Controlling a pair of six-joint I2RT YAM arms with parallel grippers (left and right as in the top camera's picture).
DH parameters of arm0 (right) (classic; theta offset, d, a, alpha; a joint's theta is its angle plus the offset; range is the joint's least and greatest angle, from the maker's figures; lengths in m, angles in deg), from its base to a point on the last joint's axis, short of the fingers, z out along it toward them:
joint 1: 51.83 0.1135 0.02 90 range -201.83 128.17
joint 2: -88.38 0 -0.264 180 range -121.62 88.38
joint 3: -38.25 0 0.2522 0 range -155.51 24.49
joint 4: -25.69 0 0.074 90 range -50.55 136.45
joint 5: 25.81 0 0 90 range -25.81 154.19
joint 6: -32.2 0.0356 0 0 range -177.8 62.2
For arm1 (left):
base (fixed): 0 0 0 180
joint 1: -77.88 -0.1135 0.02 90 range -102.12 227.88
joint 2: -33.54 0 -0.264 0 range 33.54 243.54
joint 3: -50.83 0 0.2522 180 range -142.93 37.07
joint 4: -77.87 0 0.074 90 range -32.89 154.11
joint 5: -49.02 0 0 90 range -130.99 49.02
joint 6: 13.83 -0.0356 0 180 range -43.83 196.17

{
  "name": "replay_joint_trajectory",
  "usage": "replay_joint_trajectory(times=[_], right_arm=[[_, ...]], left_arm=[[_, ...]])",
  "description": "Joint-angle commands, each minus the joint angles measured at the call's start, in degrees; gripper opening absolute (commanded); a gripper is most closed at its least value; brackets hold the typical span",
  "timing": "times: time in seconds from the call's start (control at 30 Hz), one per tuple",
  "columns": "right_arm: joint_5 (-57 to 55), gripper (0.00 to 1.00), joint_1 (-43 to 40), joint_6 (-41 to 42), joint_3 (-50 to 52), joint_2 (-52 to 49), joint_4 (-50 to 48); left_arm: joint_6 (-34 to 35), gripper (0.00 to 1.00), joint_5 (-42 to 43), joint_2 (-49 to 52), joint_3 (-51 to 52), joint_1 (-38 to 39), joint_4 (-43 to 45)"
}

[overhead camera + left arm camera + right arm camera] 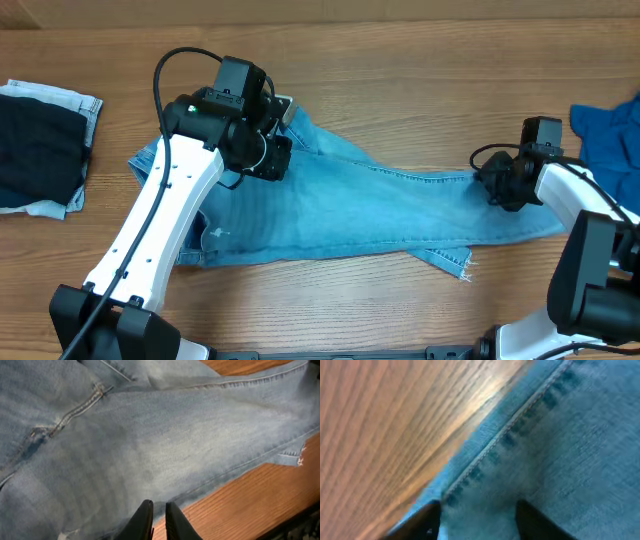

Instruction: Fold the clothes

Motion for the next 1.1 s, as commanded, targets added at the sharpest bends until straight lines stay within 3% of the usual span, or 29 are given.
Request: replay_joint_trajectory(times=[0.0,0.2,0.53,0.7,0.77,1.07], right_arm=[[0.7,0.33,0.2,-0.1,2.2,-4.6,-0.3],[0.8,0.05,0.2,-2.0,-0.7,-3.8,2.3],[1.6,0.04,0.2,-4.1,-3.0,15.9,16.0],[1.6,0.04,0.2,-3.0,-3.0,25.5,32.4],[2.6,0.04,0.2,-3.1,-2.8,30.9,44.4],[9.5,0.04,0.2,-6.5,-2.8,45.0,59.7]], left_arm=[[-1.0,0.14,0.8,-1.8,-0.9,0.0,-0.1],[-0.6,0.14,0.9,-1.8,-0.9,0.0,-0.2],[-0.2,0.14,0.9,-1.8,-0.9,0.0,-0.4],[-0.2,0.14,0.8,-1.8,-0.9,0.0,-0.3],[-0.2,0.15,0.8,-1.8,-0.9,0.0,-0.2],[-0.2,0.16,0.8,-1.8,-0.9,-0.1,0.3]])
